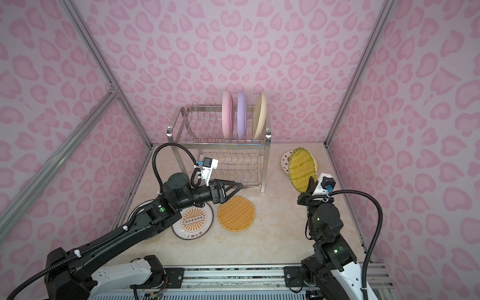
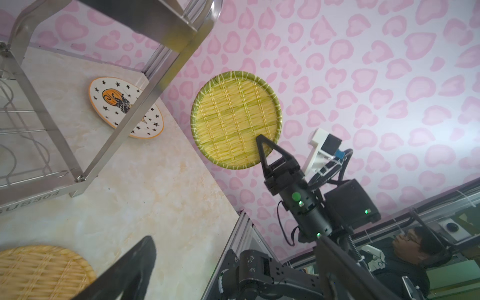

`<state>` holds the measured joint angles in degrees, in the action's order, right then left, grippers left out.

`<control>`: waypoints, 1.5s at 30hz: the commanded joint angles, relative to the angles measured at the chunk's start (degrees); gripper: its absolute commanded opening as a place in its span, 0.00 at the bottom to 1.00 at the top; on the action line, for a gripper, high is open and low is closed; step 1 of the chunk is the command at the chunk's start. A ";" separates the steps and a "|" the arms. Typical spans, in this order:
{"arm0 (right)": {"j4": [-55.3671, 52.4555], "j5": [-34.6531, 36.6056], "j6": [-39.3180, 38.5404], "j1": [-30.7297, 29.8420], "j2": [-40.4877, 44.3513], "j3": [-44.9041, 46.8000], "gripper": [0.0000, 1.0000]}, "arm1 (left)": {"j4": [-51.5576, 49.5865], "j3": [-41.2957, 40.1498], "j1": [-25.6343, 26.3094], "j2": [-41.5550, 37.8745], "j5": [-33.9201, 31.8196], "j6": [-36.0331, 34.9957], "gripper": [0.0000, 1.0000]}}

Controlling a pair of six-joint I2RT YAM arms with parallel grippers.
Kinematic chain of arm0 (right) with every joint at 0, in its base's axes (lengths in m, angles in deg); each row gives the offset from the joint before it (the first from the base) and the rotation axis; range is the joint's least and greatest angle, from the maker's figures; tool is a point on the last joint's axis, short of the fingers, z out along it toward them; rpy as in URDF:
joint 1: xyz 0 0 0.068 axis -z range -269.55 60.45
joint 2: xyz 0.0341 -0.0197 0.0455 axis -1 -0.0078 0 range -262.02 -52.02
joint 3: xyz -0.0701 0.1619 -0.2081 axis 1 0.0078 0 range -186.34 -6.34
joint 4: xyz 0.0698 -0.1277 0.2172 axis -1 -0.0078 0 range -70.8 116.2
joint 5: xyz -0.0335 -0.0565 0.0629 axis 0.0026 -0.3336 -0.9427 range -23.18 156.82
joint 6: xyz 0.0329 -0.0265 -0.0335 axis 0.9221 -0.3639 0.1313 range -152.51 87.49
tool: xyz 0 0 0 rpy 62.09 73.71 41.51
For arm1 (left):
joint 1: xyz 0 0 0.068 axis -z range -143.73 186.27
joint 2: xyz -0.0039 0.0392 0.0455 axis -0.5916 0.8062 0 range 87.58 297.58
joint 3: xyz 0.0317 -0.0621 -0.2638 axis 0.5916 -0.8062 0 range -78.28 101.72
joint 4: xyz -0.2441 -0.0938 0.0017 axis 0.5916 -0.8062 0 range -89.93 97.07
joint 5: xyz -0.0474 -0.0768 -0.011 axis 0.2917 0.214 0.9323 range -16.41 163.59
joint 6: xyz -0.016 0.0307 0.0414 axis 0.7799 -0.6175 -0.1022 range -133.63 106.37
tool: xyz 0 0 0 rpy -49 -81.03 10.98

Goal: Load plates into a dish rack
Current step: Place the plate on the dish rack.

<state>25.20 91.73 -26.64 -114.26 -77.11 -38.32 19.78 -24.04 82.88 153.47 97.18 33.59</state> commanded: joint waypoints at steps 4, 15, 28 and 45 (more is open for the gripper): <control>12.11 10.85 -21.16 -12.08 3.93 6.41 0.00 | -1.46 10.67 3.14 6.76 -2.41 5.19 0.98; 12.26 13.59 -33.55 -20.39 4.14 8.08 0.00 | -7.29 26.96 7.93 22.33 -1.32 13.15 0.90; 14.30 19.94 -43.15 -30.41 3.80 9.02 0.00 | -10.93 35.55 8.76 30.62 -3.04 19.89 0.76; 17.05 25.18 -48.41 -35.75 3.44 10.18 0.00 | -11.33 35.67 8.98 32.90 -2.07 25.15 0.28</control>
<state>39.08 116.12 -74.20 -149.74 -73.91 -28.38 7.19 11.48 91.75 186.08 94.62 58.23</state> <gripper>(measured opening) 0.073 0.301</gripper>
